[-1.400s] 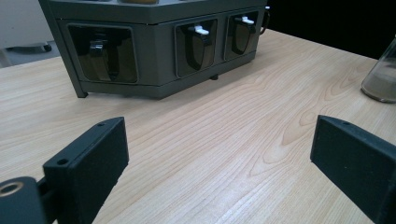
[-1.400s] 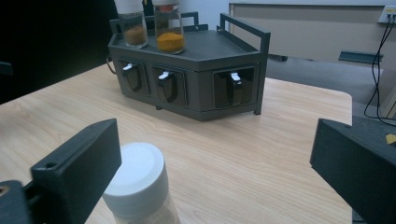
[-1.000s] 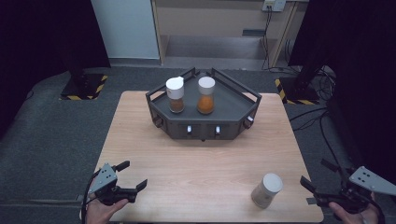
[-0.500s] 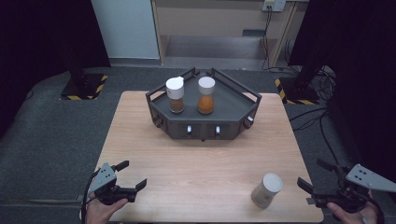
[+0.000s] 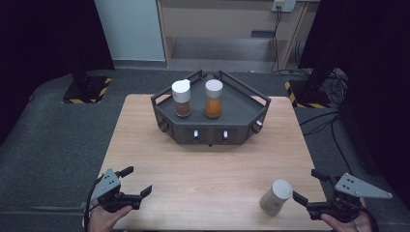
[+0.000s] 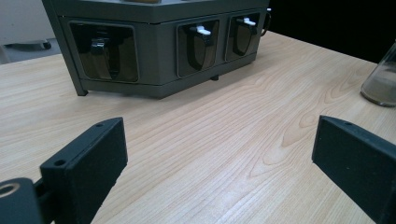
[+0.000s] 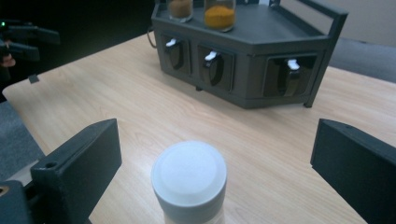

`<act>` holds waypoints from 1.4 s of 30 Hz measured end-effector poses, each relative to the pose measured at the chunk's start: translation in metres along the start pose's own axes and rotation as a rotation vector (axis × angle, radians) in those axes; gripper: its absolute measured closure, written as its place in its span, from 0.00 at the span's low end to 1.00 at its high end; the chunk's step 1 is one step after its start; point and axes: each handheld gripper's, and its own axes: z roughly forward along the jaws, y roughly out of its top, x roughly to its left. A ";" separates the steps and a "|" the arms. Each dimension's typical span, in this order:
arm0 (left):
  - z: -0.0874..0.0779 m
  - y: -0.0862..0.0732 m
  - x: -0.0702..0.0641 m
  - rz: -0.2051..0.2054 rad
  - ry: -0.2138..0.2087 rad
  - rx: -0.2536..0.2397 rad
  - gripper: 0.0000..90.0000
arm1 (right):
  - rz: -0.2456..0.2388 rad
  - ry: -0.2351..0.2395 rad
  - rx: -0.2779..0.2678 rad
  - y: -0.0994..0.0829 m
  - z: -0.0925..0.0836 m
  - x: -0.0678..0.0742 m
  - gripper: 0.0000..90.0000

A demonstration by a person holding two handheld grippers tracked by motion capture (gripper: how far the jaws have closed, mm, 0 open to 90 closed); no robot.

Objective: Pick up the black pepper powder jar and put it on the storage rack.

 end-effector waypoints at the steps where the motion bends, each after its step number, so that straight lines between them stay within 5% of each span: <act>1: 0.000 0.000 0.000 0.000 0.000 0.001 0.03 | -0.003 -0.001 0.006 0.000 0.001 0.001 0.03; 42: 0.000 0.001 -0.001 0.003 0.002 0.004 0.03 | -0.021 0.045 0.117 -0.024 0.047 0.007 0.09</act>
